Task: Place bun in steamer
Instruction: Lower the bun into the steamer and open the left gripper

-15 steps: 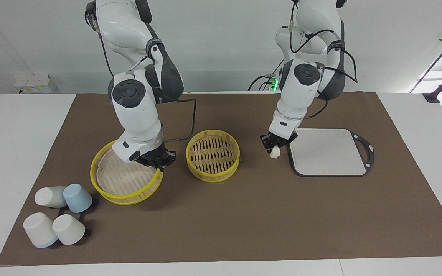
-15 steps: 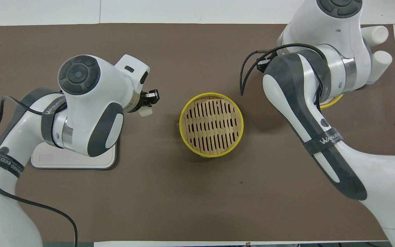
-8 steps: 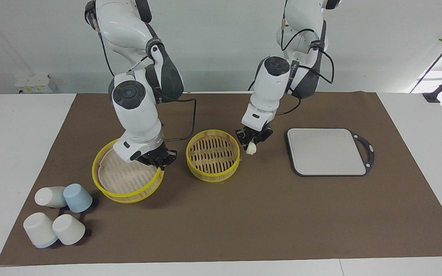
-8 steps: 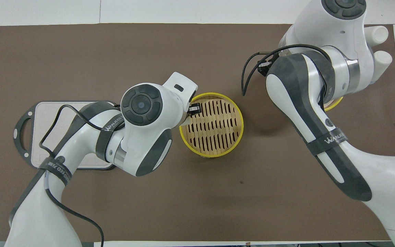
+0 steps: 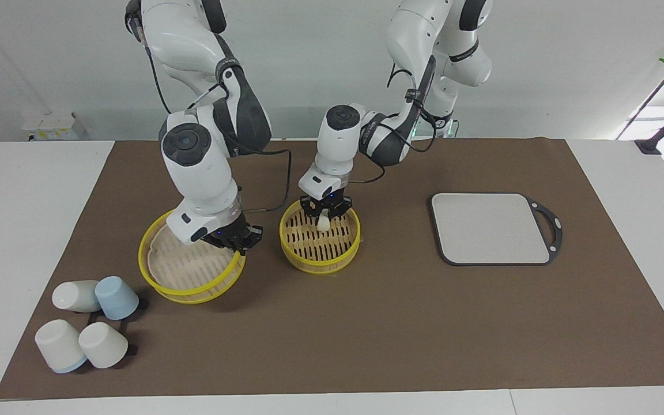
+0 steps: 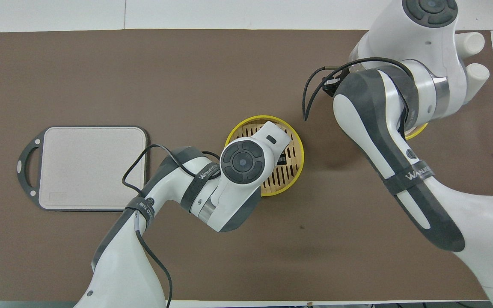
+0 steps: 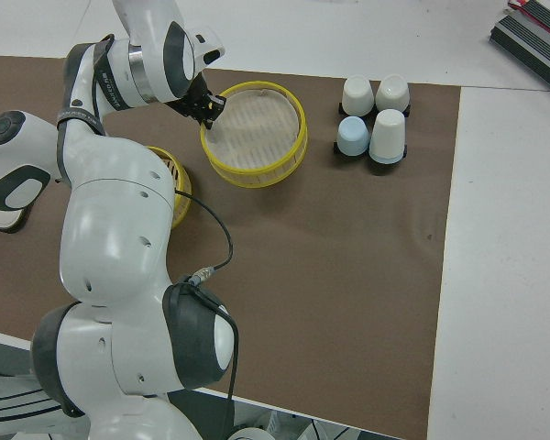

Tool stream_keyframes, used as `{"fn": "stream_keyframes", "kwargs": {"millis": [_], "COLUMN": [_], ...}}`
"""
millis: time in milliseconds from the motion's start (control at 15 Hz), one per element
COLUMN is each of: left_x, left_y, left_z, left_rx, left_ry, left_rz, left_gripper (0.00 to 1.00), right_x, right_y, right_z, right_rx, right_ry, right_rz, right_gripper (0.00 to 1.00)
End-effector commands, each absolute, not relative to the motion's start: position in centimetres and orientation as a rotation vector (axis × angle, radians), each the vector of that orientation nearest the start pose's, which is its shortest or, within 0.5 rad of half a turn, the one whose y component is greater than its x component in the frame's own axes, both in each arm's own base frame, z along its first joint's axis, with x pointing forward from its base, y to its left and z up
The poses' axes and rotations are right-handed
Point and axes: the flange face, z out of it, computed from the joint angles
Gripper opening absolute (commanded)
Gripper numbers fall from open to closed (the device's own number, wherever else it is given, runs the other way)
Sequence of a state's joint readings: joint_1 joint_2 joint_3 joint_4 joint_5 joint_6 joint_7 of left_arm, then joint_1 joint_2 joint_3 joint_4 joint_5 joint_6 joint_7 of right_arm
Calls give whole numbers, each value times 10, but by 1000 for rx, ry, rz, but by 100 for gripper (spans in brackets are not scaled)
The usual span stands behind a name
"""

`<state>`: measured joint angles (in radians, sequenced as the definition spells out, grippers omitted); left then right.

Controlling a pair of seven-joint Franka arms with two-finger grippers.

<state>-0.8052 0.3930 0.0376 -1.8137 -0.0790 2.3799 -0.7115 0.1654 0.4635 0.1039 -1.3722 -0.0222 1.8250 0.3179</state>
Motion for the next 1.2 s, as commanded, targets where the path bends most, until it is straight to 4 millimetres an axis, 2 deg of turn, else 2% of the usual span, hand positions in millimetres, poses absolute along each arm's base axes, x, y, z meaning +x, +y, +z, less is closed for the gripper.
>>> {"fn": "stream_keyframes", "kwargs": {"millis": [0, 67, 200, 267, 333, 467, 600, 867, 933, 1000, 1133], "left_x": [470, 470, 469, 466, 465, 466, 468, 479, 487, 494, 500], "left_y": [-470, -470, -470, -468, -467, -466, -459, -428, -414, -400, -383], "left_z": [333, 333, 331, 324, 322, 323, 333, 384, 397, 405, 419], "left_rx": [-3294, -3296, -3298, -3290, -3293, -3296, -3292, -3287, -3289, -3288, -3280], "left_ry": [40, 40, 18, 10, 8, -14, -24, -79, -119, -158, -196], "left_rz": [-176, -180, -177, -159, -167, -167, -152, -123, -117, -111, -94], "left_gripper": [36, 45, 87, 96, 100, 100, 100, 100, 100, 100, 100], "right_x": [663, 663, 664, 664, 665, 665, 665, 662, 663, 662, 652], "right_y": [165, 165, 165, 164, 161, 160, 161, 171, 175, 183, 216], "right_z": [458, 458, 458, 458, 457, 457, 457, 458, 459, 459, 461], "right_rx": [-3105, -3105, -3103, -3103, -3103, -3103, -3103, -3102, -3098, -3095, -3093], "right_ry": [66, 66, 66, 66, 68, 59, 61, 80, 92, 90, 99], "right_rz": [5, 5, -4, -4, -5, -5, -3, -8, -23, -34, -35], "right_gripper": [0, 0, 0, 0, 0, 0, 0, 0, 0, 0, 0]}}
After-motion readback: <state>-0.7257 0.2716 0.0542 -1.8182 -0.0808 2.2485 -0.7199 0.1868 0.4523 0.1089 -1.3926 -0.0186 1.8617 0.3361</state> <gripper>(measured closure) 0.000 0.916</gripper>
